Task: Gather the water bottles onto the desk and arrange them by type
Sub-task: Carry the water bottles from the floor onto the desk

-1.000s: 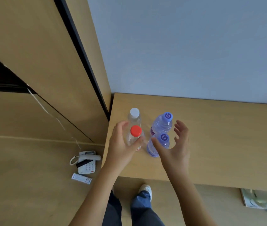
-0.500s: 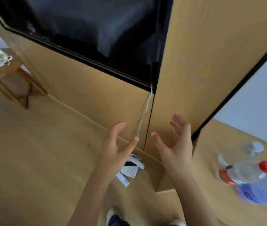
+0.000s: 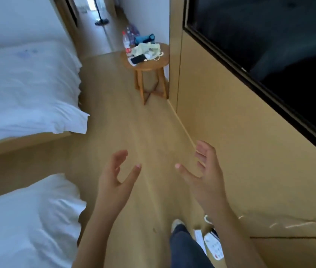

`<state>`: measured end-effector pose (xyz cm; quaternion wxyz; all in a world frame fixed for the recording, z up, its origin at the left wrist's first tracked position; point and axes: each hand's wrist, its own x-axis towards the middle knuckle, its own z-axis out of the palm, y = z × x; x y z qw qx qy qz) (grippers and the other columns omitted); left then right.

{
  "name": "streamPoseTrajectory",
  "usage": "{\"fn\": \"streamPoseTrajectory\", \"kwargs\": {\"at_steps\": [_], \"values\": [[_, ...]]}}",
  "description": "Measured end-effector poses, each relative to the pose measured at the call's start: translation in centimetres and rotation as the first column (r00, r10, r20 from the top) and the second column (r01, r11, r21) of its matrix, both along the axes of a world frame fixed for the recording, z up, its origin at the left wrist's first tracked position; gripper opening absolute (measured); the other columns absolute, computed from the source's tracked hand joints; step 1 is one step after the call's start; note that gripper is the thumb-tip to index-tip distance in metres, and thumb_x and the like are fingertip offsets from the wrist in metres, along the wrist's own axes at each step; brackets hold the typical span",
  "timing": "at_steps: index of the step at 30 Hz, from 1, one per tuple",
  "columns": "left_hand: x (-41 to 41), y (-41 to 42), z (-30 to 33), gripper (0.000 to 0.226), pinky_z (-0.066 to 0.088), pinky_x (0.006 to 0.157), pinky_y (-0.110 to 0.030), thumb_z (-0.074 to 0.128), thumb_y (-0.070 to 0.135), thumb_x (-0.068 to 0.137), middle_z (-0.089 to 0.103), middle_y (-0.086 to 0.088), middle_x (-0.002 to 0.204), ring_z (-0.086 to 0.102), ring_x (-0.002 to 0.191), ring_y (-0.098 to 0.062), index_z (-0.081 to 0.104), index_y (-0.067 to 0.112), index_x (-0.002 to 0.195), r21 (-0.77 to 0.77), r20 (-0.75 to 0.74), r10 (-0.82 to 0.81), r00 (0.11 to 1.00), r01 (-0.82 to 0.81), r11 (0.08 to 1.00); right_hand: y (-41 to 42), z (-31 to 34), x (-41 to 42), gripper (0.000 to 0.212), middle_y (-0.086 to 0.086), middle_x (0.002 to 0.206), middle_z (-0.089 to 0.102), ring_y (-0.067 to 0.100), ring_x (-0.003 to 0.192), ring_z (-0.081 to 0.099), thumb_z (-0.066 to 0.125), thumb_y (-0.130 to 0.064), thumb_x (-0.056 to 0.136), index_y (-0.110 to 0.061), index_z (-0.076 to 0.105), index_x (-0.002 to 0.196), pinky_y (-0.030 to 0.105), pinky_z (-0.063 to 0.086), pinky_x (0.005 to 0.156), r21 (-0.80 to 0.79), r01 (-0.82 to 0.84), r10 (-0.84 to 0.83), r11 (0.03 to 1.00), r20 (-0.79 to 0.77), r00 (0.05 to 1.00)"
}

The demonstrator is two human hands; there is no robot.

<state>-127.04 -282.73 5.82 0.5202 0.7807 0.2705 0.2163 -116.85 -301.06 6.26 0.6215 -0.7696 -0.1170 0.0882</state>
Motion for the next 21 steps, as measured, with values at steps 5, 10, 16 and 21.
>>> {"fn": "streamPoseTrajectory", "kwargs": {"at_steps": [5, 10, 16, 21], "values": [[5.5, 6.4, -1.2, 0.052, 0.043, 0.108, -0.032, 0.067, 0.050, 0.078, 0.060, 0.019, 0.127, 0.054, 0.123, 0.001, 0.055, 0.030, 0.124, -0.008, -0.021, 0.139, 0.990, -0.139, 0.990, 8.4, -1.3, 8.1, 0.071, -0.015, 0.139, 0.047, 0.005, 0.129, 0.046, 0.081, -0.024, 0.079, -0.034, 0.041, 0.137, 0.036, 0.038, 0.113, -0.049, -0.153, 0.152, 0.987, -0.027, 0.988], [15.7, 13.5, -0.2, 0.043, 0.044, 0.105, -0.029, 0.070, 0.036, 0.085, 0.061, 0.015, 0.126, 0.056, 0.119, 0.004, 0.056, 0.025, 0.124, -0.007, -0.023, 0.217, 0.976, -0.217, 0.976, 16.8, -0.7, 19.2, 0.073, -0.015, 0.141, 0.045, 0.007, 0.130, 0.045, 0.080, -0.027, 0.080, -0.041, 0.038, 0.138, 0.029, 0.040, 0.105, -0.070, -0.266, 0.265, 0.961, -0.022, 0.964], [24.6, 21.7, 1.5, 0.046, 0.043, 0.101, -0.022, 0.066, 0.048, 0.079, 0.063, 0.019, 0.123, 0.056, 0.118, 0.006, 0.057, 0.029, 0.120, -0.017, 0.014, 0.310, 0.951, -0.310, 0.951, 26.7, 0.9, 29.7, 0.073, -0.009, 0.143, 0.047, 0.009, 0.129, 0.047, 0.080, -0.027, 0.080, -0.035, 0.039, 0.140, 0.024, 0.040, 0.101, -0.081, -0.351, 0.353, 0.933, 0.015, 0.936], [29.9, 28.7, 0.8, 0.038, 0.044, 0.100, -0.022, 0.067, 0.046, 0.080, 0.062, 0.021, 0.121, 0.055, 0.117, 0.007, 0.055, 0.037, 0.116, -0.043, 0.006, 0.376, 0.927, -0.375, 0.926, 34.1, -0.1, 35.7, 0.072, -0.010, 0.142, 0.047, 0.009, 0.129, 0.047, 0.080, -0.028, 0.079, -0.037, 0.039, 0.138, 0.025, 0.043, 0.099, -0.129, -0.425, 0.426, 0.896, -0.020, 0.905]]}}
